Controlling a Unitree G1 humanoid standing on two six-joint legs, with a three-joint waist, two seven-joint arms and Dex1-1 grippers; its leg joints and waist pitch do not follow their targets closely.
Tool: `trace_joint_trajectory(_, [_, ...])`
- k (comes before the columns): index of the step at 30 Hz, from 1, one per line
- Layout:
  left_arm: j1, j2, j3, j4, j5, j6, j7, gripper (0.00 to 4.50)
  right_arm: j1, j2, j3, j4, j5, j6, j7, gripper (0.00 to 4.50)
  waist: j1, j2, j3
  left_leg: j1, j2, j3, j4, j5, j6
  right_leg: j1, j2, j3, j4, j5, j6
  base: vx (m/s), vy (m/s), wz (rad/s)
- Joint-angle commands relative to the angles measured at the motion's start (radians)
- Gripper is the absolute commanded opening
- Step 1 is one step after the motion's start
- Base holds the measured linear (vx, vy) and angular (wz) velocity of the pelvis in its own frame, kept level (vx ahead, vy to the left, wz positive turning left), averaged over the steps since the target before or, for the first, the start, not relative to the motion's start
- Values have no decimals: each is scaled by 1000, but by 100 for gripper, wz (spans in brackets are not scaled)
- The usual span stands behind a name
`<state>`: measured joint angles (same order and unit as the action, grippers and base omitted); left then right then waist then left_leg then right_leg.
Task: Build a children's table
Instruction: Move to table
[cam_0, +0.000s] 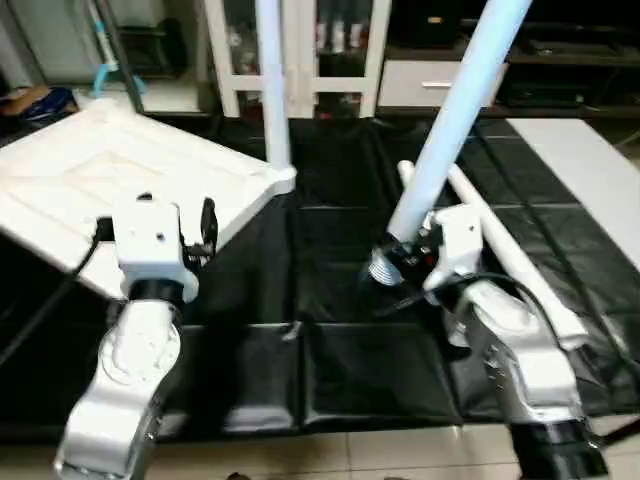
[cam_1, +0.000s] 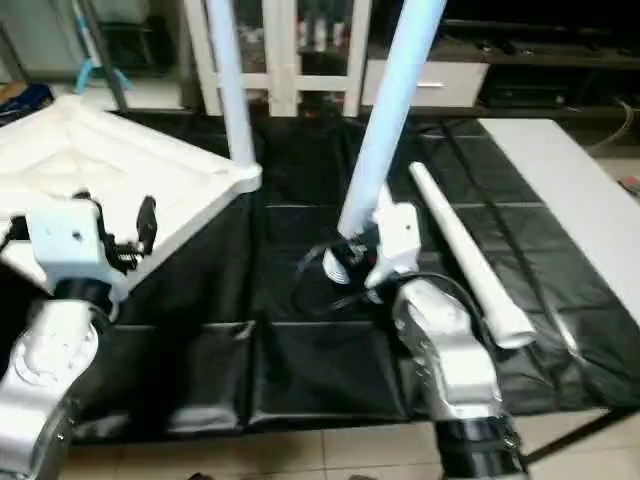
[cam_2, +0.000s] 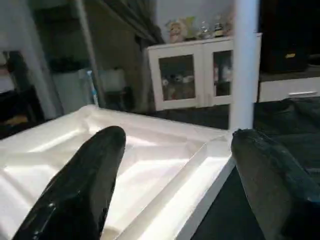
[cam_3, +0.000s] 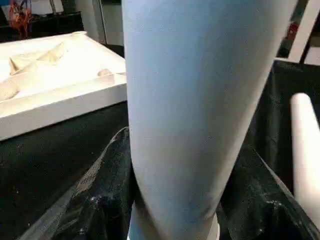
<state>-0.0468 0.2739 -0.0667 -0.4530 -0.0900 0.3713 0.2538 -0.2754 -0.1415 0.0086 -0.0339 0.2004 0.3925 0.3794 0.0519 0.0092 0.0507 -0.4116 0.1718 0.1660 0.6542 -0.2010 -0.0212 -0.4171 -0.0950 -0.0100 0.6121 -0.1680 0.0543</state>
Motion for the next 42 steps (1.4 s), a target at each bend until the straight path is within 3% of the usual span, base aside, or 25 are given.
trace_joint_trajectory(1, [6,6,-5,6,28,-21,-3,380,-9,6,10,-36,4,8,2,186,13,3,-67,-5,34,-29,-49,-109,204,51,-130,82,-124,-443,-203,7,132,4])
trace_joint_trajectory(4, [11,3,-8,9,30,-39,-14,380,-7,9,6,-34,-12,-10,-18,186,-26,33,-77,76,13,-2,-95,32,386,-10,8,-24,-49,-243,-174,-3,174,10])
trace_joint_trajectory(7, [30,-3,-12,9,25,-80,-49,380,14,12,-1,-48,-22,-24,-49,186,-53,43,-55,64,23,27,-158,-37,378,-27,48,-106,55,-219,-88,-36,184,17])
trace_joint_trajectory(8, [42,-7,-17,11,14,-105,-75,380,32,6,0,-54,-36,-45,-59,186,-54,24,-58,71,31,34,-153,-107,332,-21,11,-102,33,-181,-55,-70,116,13])
trace_joint_trajectory(10, [57,-7,-27,13,3,-126,-104,380,51,2,-3,-60,-59,-75,-80,186,-15,-15,-67,54,3,44,-15,-329,195,-10,-202,59,-136,-358,-70,-55,144,18])
trace_joint_trajectory(11, [83,-11,-38,19,-9,-151,-135,380,82,4,-36,-64,-101,-119,-150,186,-4,-1,-64,-36,29,-78,121,-296,108,62,-368,183,-177,-546,-125,-25,255,-12])
trace_joint_trajectory(12, [92,-12,-41,21,-12,-159,-144,380,92,7,-51,-65,-112,-129,-175,186,-37,-8,-57,-83,-2,-148,162,-203,15,90,-336,123,-155,-657,-143,-25,255,-12])
trace_joint_trajectory(13, [92,-12,-41,21,-12,-159,-144,380,92,7,-51,-65,-112,-129,-175,186,-28,12,-59,-49,5,-150,133,-204,-11,64,-302,92,-162,-695,-157,-56,294,-29])
trace_joint_trajectory(14, [120,-13,-46,33,-10,-190,-157,380,111,-14,-87,-53,-142,-164,-213,186,-55,35,-37,10,-33,-122,-48,-360,91,2,-68,-32,-91,-708,-132,-97,274,15])
trace_joint_trajectory(16, [150,-18,-46,44,-11,-212,-167,380,119,-20,-130,-46,-146,-177,-257,186,-118,67,-45,50,-20,-106,-123,-476,136,-34,49,-82,47,-481,-89,-110,279,21])
trace_joint_trajectory(17, [168,-25,-44,53,-7,-228,-169,380,126,-24,-154,-45,-153,-192,-288,186,-135,84,-56,63,-1,-138,-144,-387,215,-17,46,-92,148,-258,-76,-110,301,7])
trace_joint_trajectory(20, [185,-41,-36,74,0,-249,-170,380,148,-28,-157,-52,-149,-219,-284,186,-118,47,-43,80,46,-109,-167,-382,252,10,-8,-86,97,-169,-63,-104,237,-4])
trace_joint_trajectory(21, [185,-41,-37,80,4,-254,-172,380,153,-29,-150,-54,-146,-226,-273,186,-81,1,-44,33,4,-55,-93,-514,73,40,-166,43,-35,-436,-64,-103,179,-11])
trace_joint_trajectory(22, [183,-44,-36,83,8,-256,-170,380,153,-20,-144,-57,-142,-222,-270,186,-60,-17,-54,26,-58,-82,117,-383,39,28,-279,147,-152,-589,-74,-104,224,0])
trace_joint_trajectory(23, [178,-50,-34,88,13,-260,-168,380,150,-1,-135,-61,-129,-208,-266,186,-119,3,-46,-55,-62,-177,229,-202,-40,79,-303,135,-139,-742,-73,-92,304,-29])
trace_joint_trajectory(24, [176,-51,-33,89,14,-260,-168,380,147,5,-133,-62,-123,-201,-265,186,-118,-21,-33,-64,-72,-158,196,-191,-109,89,-219,37,-130,-823,-73,-92,304,-29])
trace_joint_trajectory(25, [171,-58,-29,92,11,-261,-166,380,140,17,-123,-65,-105,-179,-250,186,-113,-18,-28,-16,-71,-143,169,-206,-108,60,-189,7,-139,-844,-103,-113,302,-39])
trace_joint_trajectory(26, [158,-75,-13,97,16,-255,-140,380,118,32,-85,-69,-87,-148,-220,186,-117,10,-42,49,-54,-119,30,-246,-12,62,-111,-53,-119,-798,-182,-127,310,-3])
trace_joint_trajectory(28, [146,-72,-7,100,25,-248,-137,380,92,36,-39,-69,-80,-122,-191,186,-155,42,-18,61,-13,-133,-87,-522,30,14,18,-98,-48,-618,-167,-147,299,8])
trace_joint_trajectory(29, [141,-72,-6,102,40,-249,-132,380,80,37,-21,-66,-84,-118,-185,186,-183,77,-32,58,51,-186,-174,-774,-12,50,36,-93,67,-239,-153,-176,280,11])
trace_joint_trajectory(33, [114,-86,-15,107,78,-229,-114,380,52,27,20,-44,-102,-102,-151,186,-157,87,-31,85,126,-240,-190,-843,-195,74,4,-64,39,-94,-85,-115,230,-1])
trace_joint_trajectory(36, [107,-104,-21,106,91,-212,-107,380,51,25,14,-37,-100,-87,-135,186,-127,80,-46,95,150,-240,-202,-466,-93,52,20,-54,82,-181,-79,-81,88,3])
trace_joint_trajectory(38, [111,-137,-6,103,58,-202,-96,380,53,17,14,-40,-99,-82,-124,186,-119,73,-57,85,137,-237,-223,-528,-78,52,30,-48,96,-207,-70,-110,-15,2])
trace_joint_trajectory(41, [121,-136,-4,102,77,-208,-95,380,49,1,14,-42,-83,-73,-119,186,-101,25,-59,48,52,-186,-192,-598,24,75,-14,5,-2,-219,-130,-96,-116,-4])
trace_joint_trajectory(42, [126,-134,-3,96,77,-209,-101,380,47,1,10,-42,-72,-66,-117,186,-75,-30,-57,5,-58,-86,-37,-405,38,82,-91,48,-123,-441,-193,-87,-175,-5])
